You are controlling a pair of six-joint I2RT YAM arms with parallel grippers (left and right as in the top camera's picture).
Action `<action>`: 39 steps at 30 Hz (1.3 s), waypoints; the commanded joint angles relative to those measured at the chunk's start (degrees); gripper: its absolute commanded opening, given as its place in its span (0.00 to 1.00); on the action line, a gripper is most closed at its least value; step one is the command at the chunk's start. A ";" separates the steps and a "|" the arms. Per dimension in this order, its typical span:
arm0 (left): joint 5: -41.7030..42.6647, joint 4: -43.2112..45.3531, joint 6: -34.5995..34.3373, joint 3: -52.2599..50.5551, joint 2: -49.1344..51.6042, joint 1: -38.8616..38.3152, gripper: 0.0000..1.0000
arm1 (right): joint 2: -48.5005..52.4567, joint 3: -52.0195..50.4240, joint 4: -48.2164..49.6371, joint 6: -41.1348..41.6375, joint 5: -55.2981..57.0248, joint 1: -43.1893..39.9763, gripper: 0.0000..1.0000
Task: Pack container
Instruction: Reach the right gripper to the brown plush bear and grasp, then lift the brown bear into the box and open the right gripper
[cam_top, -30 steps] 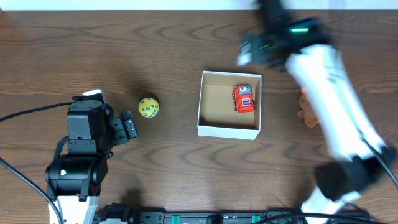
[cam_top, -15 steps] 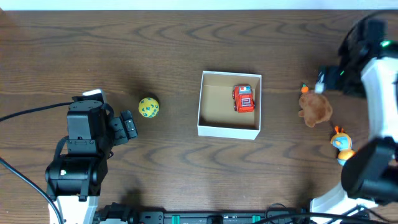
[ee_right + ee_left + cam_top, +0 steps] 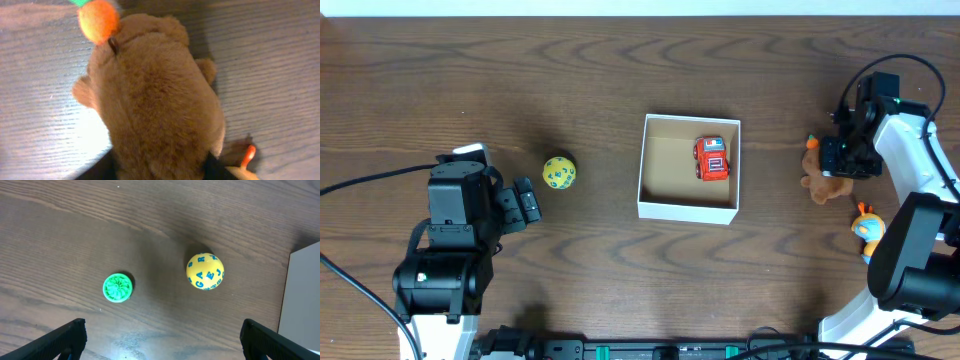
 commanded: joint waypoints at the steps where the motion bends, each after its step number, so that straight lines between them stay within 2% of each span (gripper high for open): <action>1: -0.44 0.00 -0.11 0.90 0.00 0.24 0.98 | -0.17 0.35 -0.68 0.11 -0.02 0.72 0.03; 4: -0.44 0.00 -0.11 0.90 0.00 0.24 0.98 | -0.87 2.49 -3.15 1.44 -0.02 1.53 0.01; 9: -0.44 0.00 -0.11 0.90 0.00 0.24 0.98 | -5.27 12.11 -10.80 2.29 -0.02 4.68 0.01; 12: -0.44 0.00 -0.11 0.90 0.00 0.24 0.98 | -10.34 20.15 -13.97 5.66 -0.13 8.59 0.01; 16: -0.44 0.00 -0.13 0.90 0.00 0.24 0.98 | -17.07 24.65 -12.55 12.11 -1.36 15.89 0.01; 23: -0.44 -0.02 -0.13 0.90 0.00 0.24 0.98 | -18.95 23.17 -9.31 31.39 0.20 33.16 0.01; 29: -0.44 -0.02 -0.13 0.90 0.00 0.24 0.98 | -13.90 15.02 -3.32 40.87 4.72 42.01 0.01; 34: -0.44 0.00 -0.13 0.90 0.00 0.24 0.98 | -7.34 7.89 4.28 41.86 3.21 43.56 0.01; 39: -0.44 0.00 -0.13 0.90 0.00 0.24 0.98 | 0.46 6.91 6.47 41.88 2.56 43.80 0.01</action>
